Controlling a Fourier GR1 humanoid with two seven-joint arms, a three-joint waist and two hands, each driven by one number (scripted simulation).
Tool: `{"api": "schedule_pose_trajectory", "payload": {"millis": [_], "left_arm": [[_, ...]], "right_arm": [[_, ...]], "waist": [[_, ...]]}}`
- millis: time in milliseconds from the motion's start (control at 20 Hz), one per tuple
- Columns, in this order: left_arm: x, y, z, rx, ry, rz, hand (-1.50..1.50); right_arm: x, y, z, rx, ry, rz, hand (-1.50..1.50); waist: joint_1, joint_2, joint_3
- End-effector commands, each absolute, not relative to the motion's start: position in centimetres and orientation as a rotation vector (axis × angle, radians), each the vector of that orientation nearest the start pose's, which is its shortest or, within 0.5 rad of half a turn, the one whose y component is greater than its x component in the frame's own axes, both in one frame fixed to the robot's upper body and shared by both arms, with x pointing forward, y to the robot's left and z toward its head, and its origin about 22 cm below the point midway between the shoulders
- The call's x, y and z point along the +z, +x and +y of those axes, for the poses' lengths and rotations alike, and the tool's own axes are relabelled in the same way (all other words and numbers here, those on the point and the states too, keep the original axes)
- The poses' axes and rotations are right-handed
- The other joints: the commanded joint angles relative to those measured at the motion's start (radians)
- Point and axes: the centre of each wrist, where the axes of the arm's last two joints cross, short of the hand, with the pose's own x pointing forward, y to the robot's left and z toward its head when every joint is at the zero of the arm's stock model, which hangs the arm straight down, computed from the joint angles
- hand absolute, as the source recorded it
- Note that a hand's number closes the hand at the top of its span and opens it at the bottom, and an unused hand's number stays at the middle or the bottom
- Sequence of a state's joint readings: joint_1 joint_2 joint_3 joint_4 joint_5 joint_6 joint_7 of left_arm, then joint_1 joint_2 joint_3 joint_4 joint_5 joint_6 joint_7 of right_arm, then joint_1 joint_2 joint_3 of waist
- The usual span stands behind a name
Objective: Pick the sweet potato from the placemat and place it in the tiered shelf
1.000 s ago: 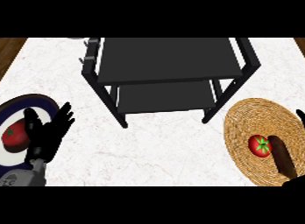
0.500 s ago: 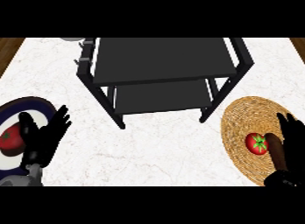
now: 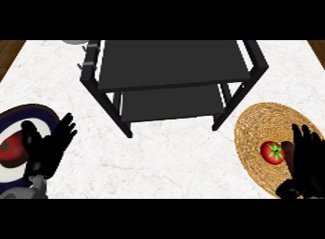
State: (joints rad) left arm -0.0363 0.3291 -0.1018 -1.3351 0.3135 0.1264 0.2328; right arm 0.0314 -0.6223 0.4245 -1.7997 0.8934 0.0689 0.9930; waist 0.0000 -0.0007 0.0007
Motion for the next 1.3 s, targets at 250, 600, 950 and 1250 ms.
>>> {"api": "schedule_pose_trajectory", "payload": {"millis": [250,600,950,1250], "left_arm": [[-2.0,24.6,29.5,0.046,0.099,-1.115,0.00],[-2.0,24.7,29.5,0.044,0.092,-1.118,0.00],[-3.1,23.7,29.3,0.050,0.098,-1.109,0.00],[-3.7,26.1,28.7,0.045,0.086,-1.100,0.00]], "right_arm": [[4.0,22.6,-27.5,0.889,-1.350,-0.600,-1.50],[1.9,23.6,-29.1,0.920,-1.391,-0.618,-1.50],[-0.5,22.7,-30.8,0.906,-1.371,-0.667,-1.50],[-3.2,24.4,-30.8,0.943,-1.328,-0.673,-1.50]], "waist": [[0.001,0.000,-0.001],[0.001,0.000,-0.001],[0.000,0.000,-0.001],[0.000,0.002,0.000]]}}
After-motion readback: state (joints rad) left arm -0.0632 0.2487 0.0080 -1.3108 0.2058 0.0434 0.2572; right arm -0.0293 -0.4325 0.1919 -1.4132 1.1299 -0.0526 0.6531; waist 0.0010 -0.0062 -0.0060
